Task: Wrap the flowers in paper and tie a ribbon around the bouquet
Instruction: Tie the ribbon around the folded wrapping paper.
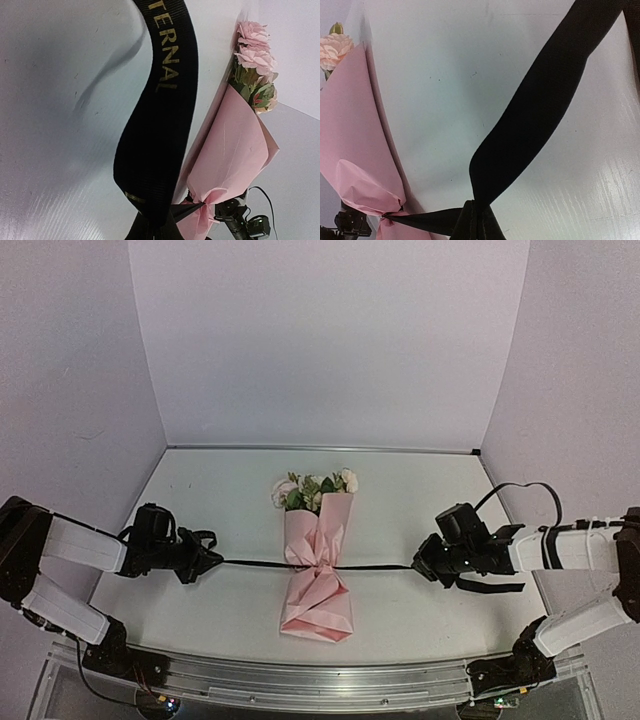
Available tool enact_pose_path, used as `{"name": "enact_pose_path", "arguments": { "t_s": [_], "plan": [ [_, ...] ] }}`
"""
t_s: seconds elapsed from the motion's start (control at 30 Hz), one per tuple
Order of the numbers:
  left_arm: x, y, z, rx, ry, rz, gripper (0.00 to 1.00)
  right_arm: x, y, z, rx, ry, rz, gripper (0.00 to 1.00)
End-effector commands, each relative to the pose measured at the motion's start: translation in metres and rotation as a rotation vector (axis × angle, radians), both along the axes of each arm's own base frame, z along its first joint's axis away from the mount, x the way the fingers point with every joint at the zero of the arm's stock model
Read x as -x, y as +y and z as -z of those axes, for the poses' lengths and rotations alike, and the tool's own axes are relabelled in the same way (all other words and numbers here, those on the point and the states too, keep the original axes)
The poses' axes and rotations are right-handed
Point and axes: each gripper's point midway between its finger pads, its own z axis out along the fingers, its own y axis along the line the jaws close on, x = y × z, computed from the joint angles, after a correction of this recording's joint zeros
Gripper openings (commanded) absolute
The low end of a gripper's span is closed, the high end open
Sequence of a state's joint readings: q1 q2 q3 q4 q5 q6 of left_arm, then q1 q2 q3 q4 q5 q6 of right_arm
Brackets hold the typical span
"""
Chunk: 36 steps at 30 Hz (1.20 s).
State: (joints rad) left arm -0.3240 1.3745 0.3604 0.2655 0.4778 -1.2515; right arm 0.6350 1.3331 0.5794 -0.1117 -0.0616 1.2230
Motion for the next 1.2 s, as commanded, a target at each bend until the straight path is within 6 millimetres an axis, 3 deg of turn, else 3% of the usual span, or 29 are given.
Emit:
{"name": "enact_pose_path", "arguments": {
  "t_s": [0.0, 0.2, 0.43, 0.53, 0.6, 0.73, 0.9, 1.03, 1.17],
  "plan": [
    [-0.029, 0.073, 0.013, -0.269, -0.032, -0.235, 0.0, 0.021, -0.101, 0.029, 0.427, 0.102, 0.144, 0.0],
    [-0.03, 0.062, -0.014, -0.346, -0.131, -0.158, 0.0, 0.023, -0.093, 0.026, 0.462, 0.093, 0.092, 0.0],
    [-0.008, 0.096, 0.022, -0.275, 0.004, -0.237, 0.0, 0.038, -0.114, 0.044, 0.487, 0.158, 0.151, 0.0],
    [-0.012, 0.107, 0.023, -0.266, 0.0, -0.268, 0.0, 0.046, -0.129, 0.051, 0.485, 0.18, 0.187, 0.0],
    [-0.019, 0.104, 0.017, -0.253, -0.025, -0.249, 0.0, 0.044, -0.126, 0.048, 0.479, 0.168, 0.165, 0.0],
    [-0.038, 0.071, -0.017, -0.233, -0.162, -0.107, 0.0, 0.036, -0.109, 0.039, 0.467, 0.135, 0.08, 0.0],
    [-0.041, -0.001, -0.06, -0.201, -0.314, 0.139, 0.0, 0.024, -0.068, 0.022, 0.452, 0.064, -0.069, 0.01],
    [-0.033, -0.045, -0.086, -0.187, -0.407, 0.29, 0.0, 0.025, -0.046, 0.012, 0.442, 0.02, -0.147, 0.34],
    [-0.027, -0.079, -0.103, -0.174, -0.475, 0.403, 0.0, 0.026, -0.021, -0.009, 0.421, -0.062, -0.231, 0.52]
  ]
}}
